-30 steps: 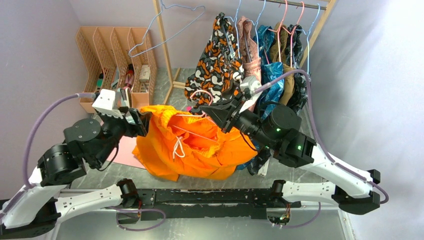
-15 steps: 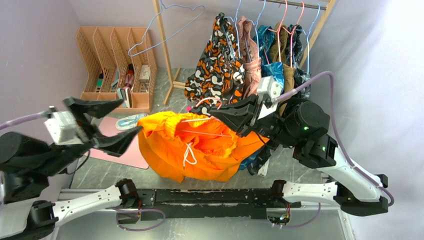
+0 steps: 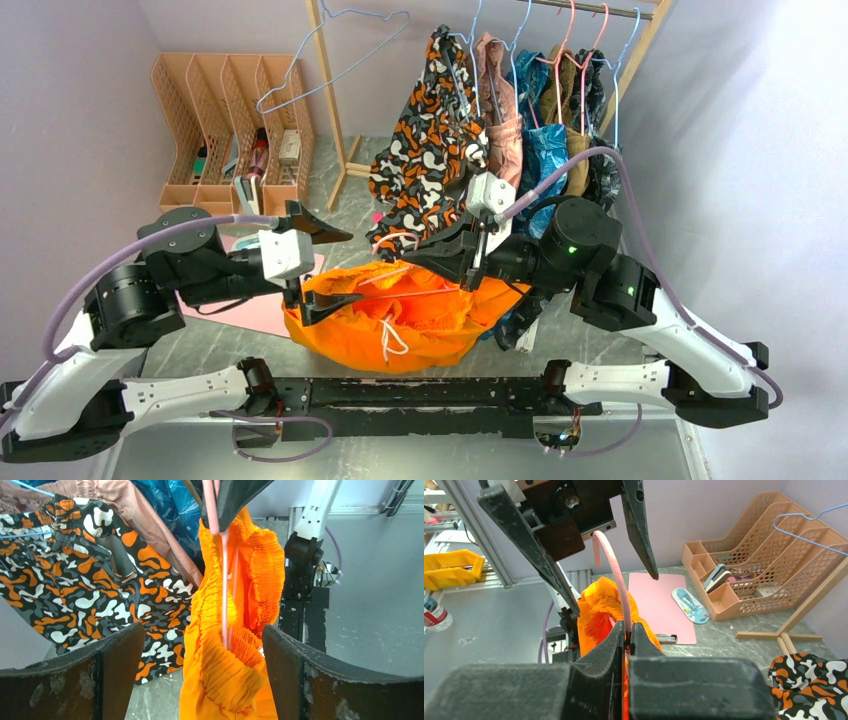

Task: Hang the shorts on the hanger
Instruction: Hang the shorts on the hanger.

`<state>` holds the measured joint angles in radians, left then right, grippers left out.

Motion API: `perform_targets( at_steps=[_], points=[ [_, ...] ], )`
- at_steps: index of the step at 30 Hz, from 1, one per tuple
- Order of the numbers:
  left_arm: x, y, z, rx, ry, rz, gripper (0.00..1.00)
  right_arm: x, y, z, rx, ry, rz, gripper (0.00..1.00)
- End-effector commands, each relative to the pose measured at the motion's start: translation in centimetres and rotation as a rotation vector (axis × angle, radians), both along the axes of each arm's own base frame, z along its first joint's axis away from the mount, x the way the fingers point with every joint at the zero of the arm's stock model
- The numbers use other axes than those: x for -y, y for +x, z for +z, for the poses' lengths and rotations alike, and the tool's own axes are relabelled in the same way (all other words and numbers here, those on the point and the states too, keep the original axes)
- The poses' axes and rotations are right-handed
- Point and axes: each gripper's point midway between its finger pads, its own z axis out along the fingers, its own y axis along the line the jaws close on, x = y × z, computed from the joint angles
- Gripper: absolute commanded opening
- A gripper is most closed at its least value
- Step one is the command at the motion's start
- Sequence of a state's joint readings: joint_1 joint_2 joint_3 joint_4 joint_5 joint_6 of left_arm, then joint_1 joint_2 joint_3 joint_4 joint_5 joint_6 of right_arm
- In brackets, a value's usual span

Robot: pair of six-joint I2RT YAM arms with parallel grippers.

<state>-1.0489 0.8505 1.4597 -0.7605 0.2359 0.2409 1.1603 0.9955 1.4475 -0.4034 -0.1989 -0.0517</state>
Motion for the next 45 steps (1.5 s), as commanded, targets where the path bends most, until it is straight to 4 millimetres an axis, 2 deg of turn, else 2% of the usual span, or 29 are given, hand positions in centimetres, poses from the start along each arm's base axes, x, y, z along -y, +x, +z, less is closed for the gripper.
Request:
perform_targets(
  at_steps=[1,7,11,16,18,23,24,25,28,33,35,41,45],
  points=[
    [-0.1,-1.5,0.4,-0.015,0.016,-0.077,0.9,0.9,-0.5,2.4,0.053,0.067,0.013,0.0],
    [0.1,-1.1,-2.4,-0.093,0.094,-0.045,0.88,1.0,-0.1,2.4,0.056,0.083,-0.011,0.0],
    [1.1,-0.5,-4.0,-0.126,0.129,-0.04,0.87,0.7,-0.1,2.4,0.054,0.093,-0.006,0.0],
    [2.4,0.4,-4.7,-0.116,0.136,-0.04,0.78,0.1,-0.4,2.3,0.044,0.092,0.021,0.0],
    [2.6,0.7,-4.6,-0.103,0.128,-0.034,0.68,-0.1,-0.4,2.2,0.039,0.091,0.028,0.0],
    [2.6,1.2,-4.3,-0.076,0.105,-0.009,0.25,-0.4,-0.5,1.9,0.029,0.084,0.037,0.0],
    [2.5,1.3,-4.2,-0.071,0.103,0.001,0.11,-0.4,-0.5,1.9,0.027,0.084,0.039,0.0],
    [2.3,1.5,-4.1,-0.067,0.098,0.016,0.08,-0.4,-0.5,1.8,0.025,0.083,0.037,0.0],
    [1.4,2.0,-3.7,-0.054,0.073,0.07,0.07,-0.5,-0.2,1.5,0.017,0.075,0.02,0.01],
    [-1.3,3.0,-1.9,-0.015,-0.006,0.202,0.07,0.4,1.2,2.0,-0.006,0.085,-0.077,0.48],
    [-2.7,3.2,-1.2,-0.007,-0.035,0.256,0.07,1.3,2.3,2.2,-0.02,0.085,-0.153,0.56],
    [-7.1,4.5,0.3,-0.011,-0.123,0.461,0.07,4.5,5.4,0.8,-0.091,0.081,-0.4,0.59],
    [-7.8,5.2,-0.4,-0.039,-0.112,0.53,0.07,4.5,6.9,-0.8,-0.141,0.082,-0.487,0.59]
  ],
)
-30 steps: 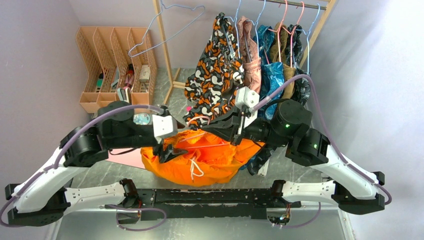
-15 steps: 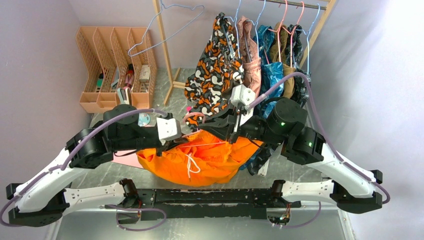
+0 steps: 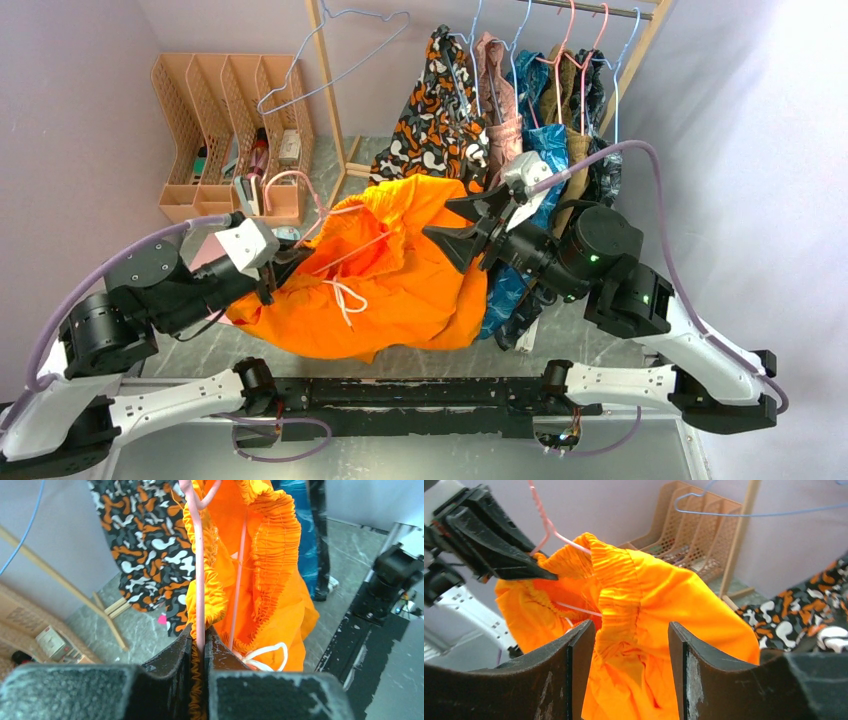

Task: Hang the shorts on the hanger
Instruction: Hang the shorts on the hanger.

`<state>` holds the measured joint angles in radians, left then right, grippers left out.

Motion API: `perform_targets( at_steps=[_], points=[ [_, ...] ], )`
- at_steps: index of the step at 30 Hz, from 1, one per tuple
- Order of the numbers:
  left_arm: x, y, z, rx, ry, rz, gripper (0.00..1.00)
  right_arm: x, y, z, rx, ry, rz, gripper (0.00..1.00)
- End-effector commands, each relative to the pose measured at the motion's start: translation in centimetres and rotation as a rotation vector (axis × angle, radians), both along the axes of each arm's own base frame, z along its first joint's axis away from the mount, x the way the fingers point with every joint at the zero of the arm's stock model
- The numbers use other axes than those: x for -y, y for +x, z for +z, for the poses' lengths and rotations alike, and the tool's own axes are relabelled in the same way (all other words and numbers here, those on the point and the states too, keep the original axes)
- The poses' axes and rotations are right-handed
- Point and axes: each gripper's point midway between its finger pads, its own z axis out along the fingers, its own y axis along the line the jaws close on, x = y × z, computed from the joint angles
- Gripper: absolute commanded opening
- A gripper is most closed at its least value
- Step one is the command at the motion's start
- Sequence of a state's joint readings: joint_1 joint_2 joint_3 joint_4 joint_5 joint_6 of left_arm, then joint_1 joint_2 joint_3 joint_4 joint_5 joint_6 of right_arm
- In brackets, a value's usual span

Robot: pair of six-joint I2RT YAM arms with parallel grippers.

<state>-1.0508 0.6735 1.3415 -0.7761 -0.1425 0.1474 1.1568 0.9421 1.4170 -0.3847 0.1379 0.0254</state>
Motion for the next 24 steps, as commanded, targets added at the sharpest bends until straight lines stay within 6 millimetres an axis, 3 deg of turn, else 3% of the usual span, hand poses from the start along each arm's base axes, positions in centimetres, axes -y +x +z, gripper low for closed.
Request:
perform_targets(
  at_steps=[1,9,17,20,24],
  points=[
    [-1.1,2.0,0.8,-0.018,-0.052,0.15,0.07,0.9,2.6,-1.8,-0.084,0.014,-0.174,0.59],
    [-0.9,3.5,0.5,-0.062,-0.037,0.239,0.07,-2.2,5.2,-4.7,-0.161,-0.027,-0.255,0.61],
    [-0.5,3.5,0.4,-0.075,-0.035,0.232,0.07,-4.1,7.2,-7.3,-0.198,-0.091,-0.334,0.58],
    [-0.5,3.3,0.2,-0.08,-0.023,0.224,0.07,-4.3,8.0,-7.6,-0.187,-0.108,-0.374,0.42],
    [-0.6,3.2,-1.0,-0.102,0.031,0.223,0.07,-2.9,9.4,-6.4,-0.143,-0.113,-0.479,0.01]
  ],
)
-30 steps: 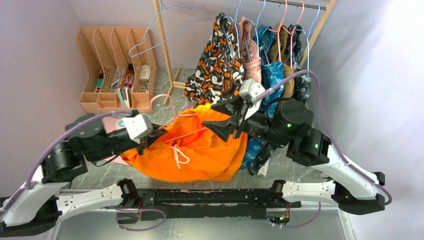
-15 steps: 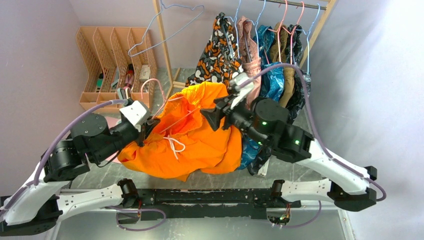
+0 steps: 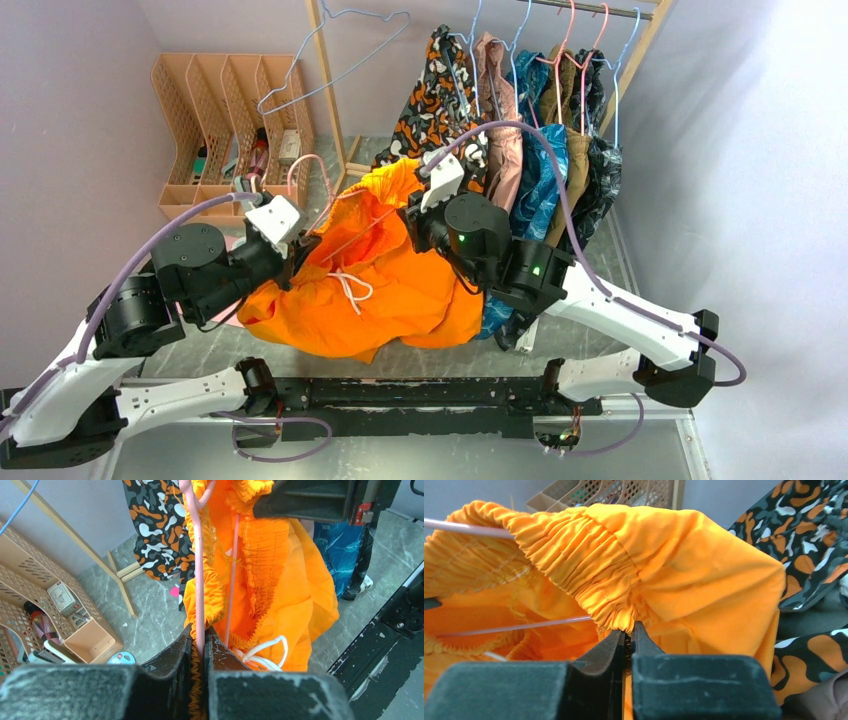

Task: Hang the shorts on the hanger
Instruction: Hang the shorts on the hanger.

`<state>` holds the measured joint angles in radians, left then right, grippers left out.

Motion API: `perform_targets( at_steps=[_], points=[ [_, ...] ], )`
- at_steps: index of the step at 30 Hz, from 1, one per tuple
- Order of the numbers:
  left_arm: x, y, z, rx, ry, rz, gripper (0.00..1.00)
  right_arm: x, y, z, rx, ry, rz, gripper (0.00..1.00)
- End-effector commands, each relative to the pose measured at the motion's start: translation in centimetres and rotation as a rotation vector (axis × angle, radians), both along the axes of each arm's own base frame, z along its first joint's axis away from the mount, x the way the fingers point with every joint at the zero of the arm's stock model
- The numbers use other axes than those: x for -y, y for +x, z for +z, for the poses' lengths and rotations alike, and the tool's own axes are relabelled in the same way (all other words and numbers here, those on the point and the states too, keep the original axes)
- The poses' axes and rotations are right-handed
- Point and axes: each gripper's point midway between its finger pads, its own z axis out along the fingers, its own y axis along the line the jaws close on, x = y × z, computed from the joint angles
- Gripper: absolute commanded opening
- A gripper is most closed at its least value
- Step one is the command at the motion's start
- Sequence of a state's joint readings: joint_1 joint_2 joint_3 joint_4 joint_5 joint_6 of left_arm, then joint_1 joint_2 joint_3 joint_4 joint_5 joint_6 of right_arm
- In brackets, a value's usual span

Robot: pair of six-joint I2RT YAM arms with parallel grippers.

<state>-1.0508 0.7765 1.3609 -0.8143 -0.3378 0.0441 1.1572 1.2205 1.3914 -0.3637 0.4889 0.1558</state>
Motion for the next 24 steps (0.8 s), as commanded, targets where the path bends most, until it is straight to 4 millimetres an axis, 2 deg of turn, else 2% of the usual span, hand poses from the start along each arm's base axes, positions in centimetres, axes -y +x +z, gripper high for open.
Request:
perform_targets(
  at_steps=[1,5,10,13,16,21,22,24],
  points=[
    [-0.7,-0.2,0.6,-0.007,0.0,0.012,0.07,2.3,1.7,3.8,0.085,0.042,-0.147,0.0],
    [-0.5,-1.0,-1.3,-0.067,0.075,-0.033,0.07,3.6,2.1,5.8,0.136,0.023,-0.189,0.0],
    [0.3,-1.9,-3.3,-0.12,0.138,-0.099,0.07,3.9,2.0,7.8,0.156,0.015,-0.183,0.0],
    [1.0,-2.0,-3.0,-0.107,0.127,-0.132,0.07,2.3,1.9,8.1,0.144,0.005,-0.135,0.0],
    [1.7,-1.8,-2.3,-0.081,0.102,-0.153,0.07,0.2,2.1,7.7,0.101,-0.012,-0.092,0.0],
    [2.2,-1.1,-2.2,-0.07,0.105,-0.137,0.07,-2.3,2.3,6.9,0.046,-0.039,-0.057,0.01],
    [2.1,-1.0,-2.1,-0.066,0.104,-0.129,0.07,-2.6,2.2,6.8,0.032,-0.049,-0.045,0.11],
    [1.7,-0.9,-1.9,-0.056,0.098,-0.107,0.07,-2.8,1.9,6.2,0.007,-0.08,-0.027,0.41]
  ],
)
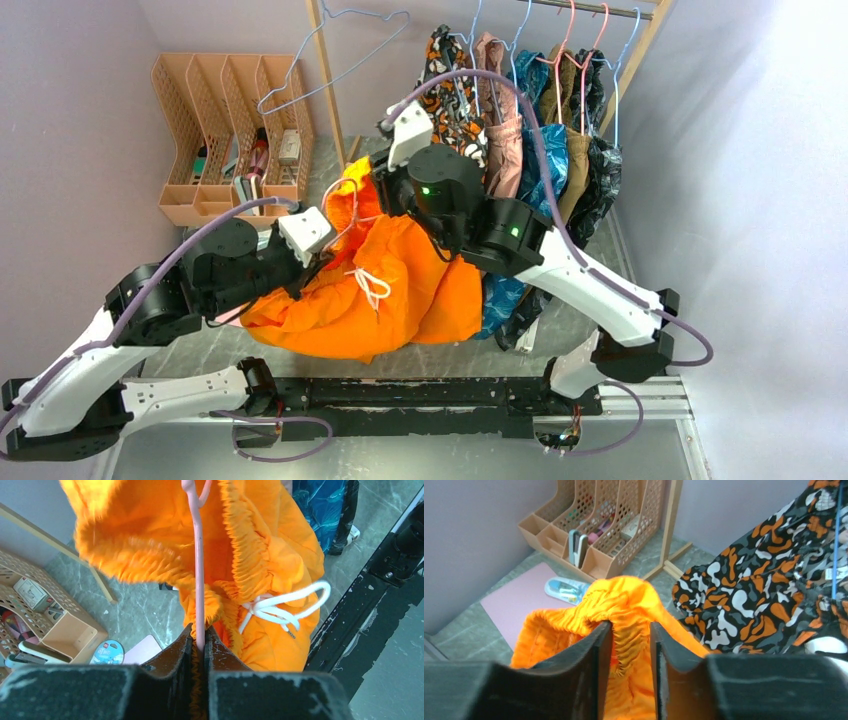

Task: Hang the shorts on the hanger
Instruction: Hang the shorts on the hanger.

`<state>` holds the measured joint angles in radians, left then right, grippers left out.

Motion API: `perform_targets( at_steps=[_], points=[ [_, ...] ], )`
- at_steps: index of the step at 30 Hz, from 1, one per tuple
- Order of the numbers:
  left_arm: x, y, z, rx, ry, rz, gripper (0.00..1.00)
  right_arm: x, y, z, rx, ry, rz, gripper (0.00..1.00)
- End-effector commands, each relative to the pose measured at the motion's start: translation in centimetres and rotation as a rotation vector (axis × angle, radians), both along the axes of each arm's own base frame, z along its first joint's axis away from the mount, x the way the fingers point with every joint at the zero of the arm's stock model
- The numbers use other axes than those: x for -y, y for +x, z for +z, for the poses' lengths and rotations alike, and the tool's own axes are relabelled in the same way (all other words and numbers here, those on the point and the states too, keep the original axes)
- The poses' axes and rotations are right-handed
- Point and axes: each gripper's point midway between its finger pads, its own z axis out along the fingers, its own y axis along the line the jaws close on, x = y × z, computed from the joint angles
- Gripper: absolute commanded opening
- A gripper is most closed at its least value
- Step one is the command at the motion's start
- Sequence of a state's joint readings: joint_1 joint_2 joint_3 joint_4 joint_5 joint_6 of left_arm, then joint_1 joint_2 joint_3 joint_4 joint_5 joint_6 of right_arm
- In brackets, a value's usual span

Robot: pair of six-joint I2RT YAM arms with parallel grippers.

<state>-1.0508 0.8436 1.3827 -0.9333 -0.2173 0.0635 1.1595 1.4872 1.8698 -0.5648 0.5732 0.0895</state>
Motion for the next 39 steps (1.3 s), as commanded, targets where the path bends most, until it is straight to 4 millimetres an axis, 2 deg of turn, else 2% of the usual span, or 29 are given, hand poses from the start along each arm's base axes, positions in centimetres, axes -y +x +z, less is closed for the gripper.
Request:
perform_targets(
  at_steps=[1,3,6,12,15,18,25,29,33,39],
  points=[
    [-0.3,0.5,1.6,0.052,-0.049,0.024,0.07,0.0,-0.9,-0.2,-0.054,-0.03,0.043,0.48],
    [-1.0,0.3,2.2,0.07,-0.076,0.038,0.07,0.7,-1.4,0.3,-0.041,-0.016,0.056,0.57],
    [-2.1,0.0,3.2,0.098,-0.113,0.052,0.07,2.2,-3.0,1.4,0.008,0.023,0.129,0.65],
    [-3.7,-1.6,4.6,0.127,-0.169,0.017,0.07,5.5,-6.8,3.3,0.154,0.099,0.292,0.68],
    [-4.4,-2.7,5.3,0.135,-0.205,-0.02,0.07,7.2,-8.1,2.9,0.19,0.115,0.327,0.68],
    [-4.3,-4.0,5.9,0.142,-0.251,-0.084,0.07,7.9,-8.3,1.7,0.18,0.102,0.32,0.68],
    [-2.8,-6.4,6.8,0.113,-0.294,-0.238,0.07,7.6,-7.5,0.6,0.181,0.072,0.293,0.68],
    [-3.5,-6.9,8.1,0.123,-0.327,-0.241,0.07,8.3,-6.5,-0.4,0.169,0.025,0.229,0.68],
    [-4.9,-7.0,9.0,0.142,-0.365,-0.197,0.07,9.1,-8.1,-0.3,0.177,0.101,0.282,0.68],
    [-5.8,-6.4,8.6,0.151,-0.373,-0.141,0.07,10.0,-9.3,-1.1,0.133,0.161,0.307,0.68]
  ],
)
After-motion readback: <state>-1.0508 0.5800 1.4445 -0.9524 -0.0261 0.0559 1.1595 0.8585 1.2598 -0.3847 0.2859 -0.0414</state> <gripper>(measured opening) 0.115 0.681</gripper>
